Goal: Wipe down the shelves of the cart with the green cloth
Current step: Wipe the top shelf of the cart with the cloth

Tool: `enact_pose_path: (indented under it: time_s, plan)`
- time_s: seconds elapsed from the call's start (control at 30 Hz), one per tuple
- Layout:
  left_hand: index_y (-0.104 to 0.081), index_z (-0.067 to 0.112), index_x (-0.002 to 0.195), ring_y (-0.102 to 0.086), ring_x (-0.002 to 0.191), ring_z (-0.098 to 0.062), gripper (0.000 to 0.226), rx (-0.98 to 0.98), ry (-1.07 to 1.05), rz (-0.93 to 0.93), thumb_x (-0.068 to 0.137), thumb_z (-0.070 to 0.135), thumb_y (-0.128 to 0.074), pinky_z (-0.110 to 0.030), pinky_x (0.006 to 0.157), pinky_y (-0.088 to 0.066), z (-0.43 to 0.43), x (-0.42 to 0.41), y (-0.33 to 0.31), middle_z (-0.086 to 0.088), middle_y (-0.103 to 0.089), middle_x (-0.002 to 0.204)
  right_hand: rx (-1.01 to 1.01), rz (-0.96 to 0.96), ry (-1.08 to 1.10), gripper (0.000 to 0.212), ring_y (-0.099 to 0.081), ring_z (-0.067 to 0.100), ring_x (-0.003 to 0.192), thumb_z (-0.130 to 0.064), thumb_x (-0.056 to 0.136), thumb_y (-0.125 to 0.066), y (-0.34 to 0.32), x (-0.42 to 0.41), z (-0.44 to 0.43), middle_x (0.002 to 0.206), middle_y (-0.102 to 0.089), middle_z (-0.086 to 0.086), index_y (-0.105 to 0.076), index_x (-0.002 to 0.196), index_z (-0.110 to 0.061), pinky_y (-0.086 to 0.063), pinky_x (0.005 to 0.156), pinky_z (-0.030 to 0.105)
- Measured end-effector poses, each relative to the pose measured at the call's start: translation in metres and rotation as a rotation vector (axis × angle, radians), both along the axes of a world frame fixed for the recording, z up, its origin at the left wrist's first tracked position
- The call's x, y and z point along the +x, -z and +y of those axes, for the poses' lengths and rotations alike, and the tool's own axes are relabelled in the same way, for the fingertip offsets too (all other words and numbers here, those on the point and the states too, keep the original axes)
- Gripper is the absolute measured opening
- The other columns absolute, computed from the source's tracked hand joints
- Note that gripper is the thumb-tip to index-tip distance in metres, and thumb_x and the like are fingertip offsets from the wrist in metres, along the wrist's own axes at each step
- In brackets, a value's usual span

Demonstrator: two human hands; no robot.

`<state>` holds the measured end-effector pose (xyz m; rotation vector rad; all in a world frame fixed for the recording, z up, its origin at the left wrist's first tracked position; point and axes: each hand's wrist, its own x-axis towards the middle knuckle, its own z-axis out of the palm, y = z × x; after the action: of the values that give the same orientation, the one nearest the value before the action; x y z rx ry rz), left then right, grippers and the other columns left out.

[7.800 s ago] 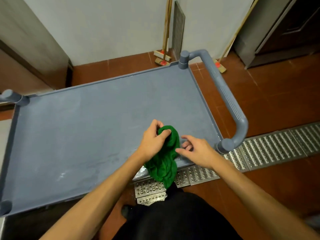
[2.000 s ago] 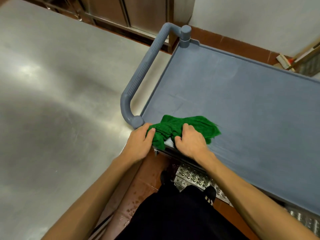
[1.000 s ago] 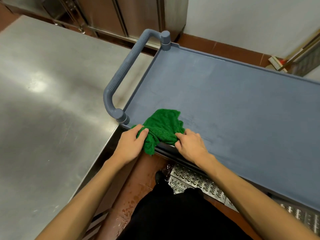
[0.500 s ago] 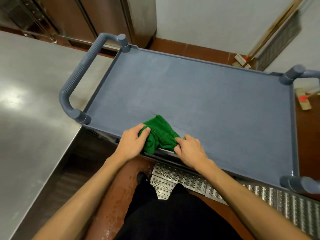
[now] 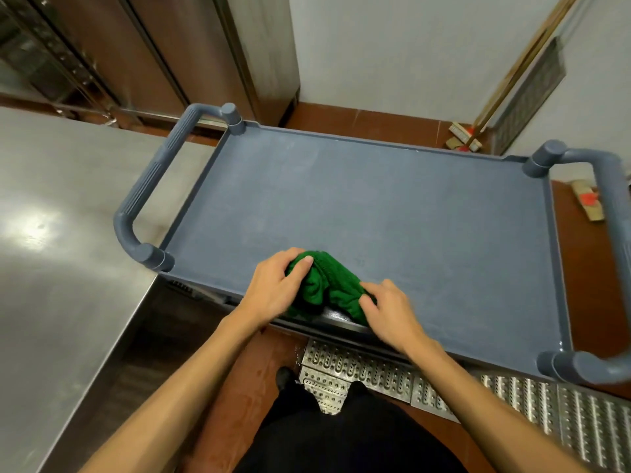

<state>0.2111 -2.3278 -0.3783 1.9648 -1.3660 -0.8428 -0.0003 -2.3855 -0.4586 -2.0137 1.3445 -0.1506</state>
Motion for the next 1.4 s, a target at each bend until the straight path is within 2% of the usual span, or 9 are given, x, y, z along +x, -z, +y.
enact_pose_path:
  time_s: [0.23, 0.37, 0.47, 0.63, 0.83, 0.97, 1.1, 1.23, 1.4]
  plan:
    - [-0.069, 0.010, 0.091, -0.059, 0.096, -0.018, 0.025, -0.084, -0.026, -0.051, 0.100, 0.029, -0.055, -0.034, 0.089, -0.045, -0.047, 0.042, -0.022, -0.004, -0.065, 0.096, -0.169, -0.281, 0.250, 0.025, -0.052, 0.015, 0.089, -0.015, 0.085, -0.063, -0.034, 0.024, -0.042, 0.088, -0.051, -0.003, -0.077, 0.106, -0.016, -0.037, 0.081, 0.024]
    - [-0.069, 0.014, 0.085, -0.056, 0.095, -0.015, 0.024, -0.068, 0.041, -0.055, 0.100, 0.026, -0.055, -0.029, 0.088, -0.043, -0.079, 0.073, -0.013, 0.003, -0.059, 0.093, -0.220, -0.251, 0.343, 0.023, -0.054, 0.013, 0.089, -0.014, 0.086, -0.062, -0.041, 0.043, -0.079, 0.094, -0.053, -0.003, -0.076, 0.104, -0.010, -0.033, 0.080, 0.015]
    - [-0.061, 0.028, 0.074, -0.052, 0.088, -0.014, 0.027, -0.085, 0.128, -0.109, 0.101, 0.026, -0.054, -0.031, 0.083, -0.043, -0.105, 0.090, -0.004, 0.012, -0.055, 0.079, -0.257, -0.186, 0.405, 0.026, -0.055, 0.020, 0.097, -0.014, 0.090, -0.057, -0.043, 0.061, -0.110, 0.099, -0.054, 0.004, -0.074, 0.110, -0.012, -0.042, 0.089, 0.026]
    - [-0.073, 0.015, 0.104, -0.061, 0.098, -0.022, 0.025, -0.112, 0.069, -0.191, 0.103, 0.024, -0.049, -0.031, 0.086, -0.043, -0.153, 0.151, 0.007, -0.006, -0.070, 0.102, -0.301, 0.036, 0.498, 0.030, -0.055, 0.039, 0.103, -0.014, 0.095, -0.050, -0.040, 0.086, -0.168, 0.100, -0.058, 0.025, -0.071, 0.116, -0.014, -0.043, 0.088, 0.039]
    - [-0.067, 0.007, 0.118, -0.055, 0.110, -0.036, 0.028, -0.097, 0.162, -0.634, 0.098, 0.020, -0.053, -0.047, 0.096, -0.045, -0.191, 0.274, 0.015, -0.019, -0.061, 0.118, -0.123, -0.094, 0.772, 0.033, -0.059, 0.037, 0.104, -0.008, 0.092, -0.052, -0.030, 0.131, -0.196, 0.110, -0.064, 0.023, -0.066, 0.121, -0.009, -0.042, 0.094, 0.036]
    - [-0.064, 0.004, 0.121, -0.044, 0.125, -0.044, 0.035, 0.001, 0.269, -0.956, 0.090, 0.020, -0.062, -0.055, 0.104, -0.037, -0.213, 0.329, 0.025, -0.027, -0.053, 0.130, -0.163, 0.026, 0.724, 0.061, -0.045, 0.040, 0.121, -0.019, 0.082, -0.067, -0.008, 0.166, -0.166, 0.135, -0.040, 0.024, -0.043, 0.137, -0.005, -0.035, 0.105, 0.042]
    - [-0.052, 0.007, 0.134, -0.031, 0.135, -0.047, 0.054, 0.044, 0.219, -1.069, 0.085, 0.026, -0.066, -0.061, 0.109, -0.029, -0.223, 0.370, 0.034, -0.028, -0.038, 0.144, -0.098, 0.281, 0.719, 0.101, -0.006, 0.043, 0.146, -0.050, 0.080, -0.069, 0.027, 0.179, -0.134, 0.157, 0.001, 0.032, -0.015, 0.153, -0.007, -0.014, 0.118, 0.057]
    - [-0.041, 0.010, 0.144, -0.026, 0.139, -0.047, 0.071, 0.096, 0.309, -1.029, 0.083, 0.031, -0.071, -0.062, 0.100, -0.044, -0.226, 0.397, 0.043, -0.025, -0.023, 0.156, -0.068, 0.322, 0.639, 0.100, 0.006, 0.045, 0.147, -0.059, 0.089, -0.053, 0.049, 0.178, -0.138, 0.158, 0.017, 0.029, 0.000, 0.156, -0.006, -0.004, 0.121, 0.053]
    - [-0.047, 0.016, 0.137, -0.015, 0.147, -0.043, 0.069, 0.002, 0.340, -0.813, 0.075, 0.022, -0.076, -0.063, 0.104, -0.042, -0.223, 0.407, 0.046, -0.015, -0.011, 0.162, -0.154, 0.377, 0.588, 0.089, 0.002, 0.047, 0.146, -0.054, 0.091, -0.049, 0.055, 0.185, -0.167, 0.161, 0.011, 0.024, -0.011, 0.155, -0.006, -0.010, 0.120, 0.057]
